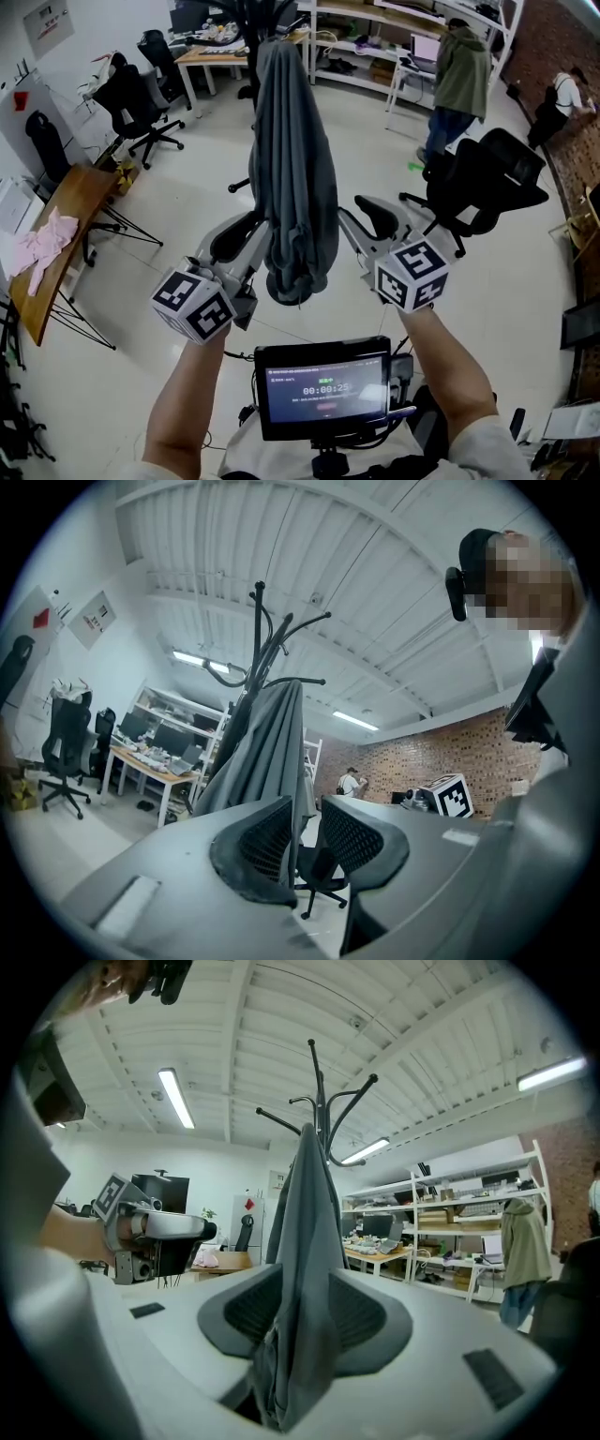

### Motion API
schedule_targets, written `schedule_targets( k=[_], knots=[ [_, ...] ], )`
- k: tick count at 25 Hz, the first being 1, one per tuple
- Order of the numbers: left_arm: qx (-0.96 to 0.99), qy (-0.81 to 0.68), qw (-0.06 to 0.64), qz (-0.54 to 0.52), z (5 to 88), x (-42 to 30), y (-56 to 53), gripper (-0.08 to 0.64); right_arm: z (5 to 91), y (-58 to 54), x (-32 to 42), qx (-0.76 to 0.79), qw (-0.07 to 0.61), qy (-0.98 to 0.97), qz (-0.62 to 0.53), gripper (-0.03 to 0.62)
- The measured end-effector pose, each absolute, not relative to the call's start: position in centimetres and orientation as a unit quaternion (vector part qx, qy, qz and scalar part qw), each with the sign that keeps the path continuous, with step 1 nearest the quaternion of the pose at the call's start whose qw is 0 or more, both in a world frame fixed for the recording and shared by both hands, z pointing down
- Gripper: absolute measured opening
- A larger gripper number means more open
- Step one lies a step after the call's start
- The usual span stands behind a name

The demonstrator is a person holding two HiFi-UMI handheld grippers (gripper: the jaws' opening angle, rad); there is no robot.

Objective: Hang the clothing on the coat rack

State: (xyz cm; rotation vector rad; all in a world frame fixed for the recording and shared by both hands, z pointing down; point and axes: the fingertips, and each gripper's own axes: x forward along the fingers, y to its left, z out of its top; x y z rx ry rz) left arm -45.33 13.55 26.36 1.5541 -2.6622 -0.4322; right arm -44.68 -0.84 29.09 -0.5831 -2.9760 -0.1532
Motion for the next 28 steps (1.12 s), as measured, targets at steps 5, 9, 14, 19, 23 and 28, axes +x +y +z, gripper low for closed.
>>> schedule_targets(
  k=[5,9,14,19,23,28],
  knots=[
    [0.501,-0.854,0.018,-0.139,26.5,-44.3,13.6,0.092,28.8,-0.6,-43.3,-0.183,0.052,-0.981,-0.049,0.147],
    [0.506,-0.850,0.026,-0.145,26.9,-43.4,13.5,0.092,28.9,-0.4,-42.3,-0.179,0.053,-0.982,-0.040,0.147],
    [0.509,-0.847,0.034,-0.152,27.4,-42.5,13.4,0.091,29.2,-0.5,-41.1,-0.170,0.055,-0.983,-0.040,0.084],
    [0.512,-0.844,0.044,-0.157,28.0,-41.7,13.4,0.091,29.5,-0.1,-40.2,-0.175,0.061,-0.982,-0.034,0.076],
    [0.515,-0.841,0.050,-0.161,28.3,-41.1,13.4,0.091,29.4,0.2,-39.5,-0.178,0.066,-0.982,-0.017,0.043],
    [0.518,-0.838,0.056,-0.162,28.7,-40.7,13.4,0.091,29.5,0.7,-39.1,-0.189,0.072,-0.979,-0.020,0.017]
  ],
)
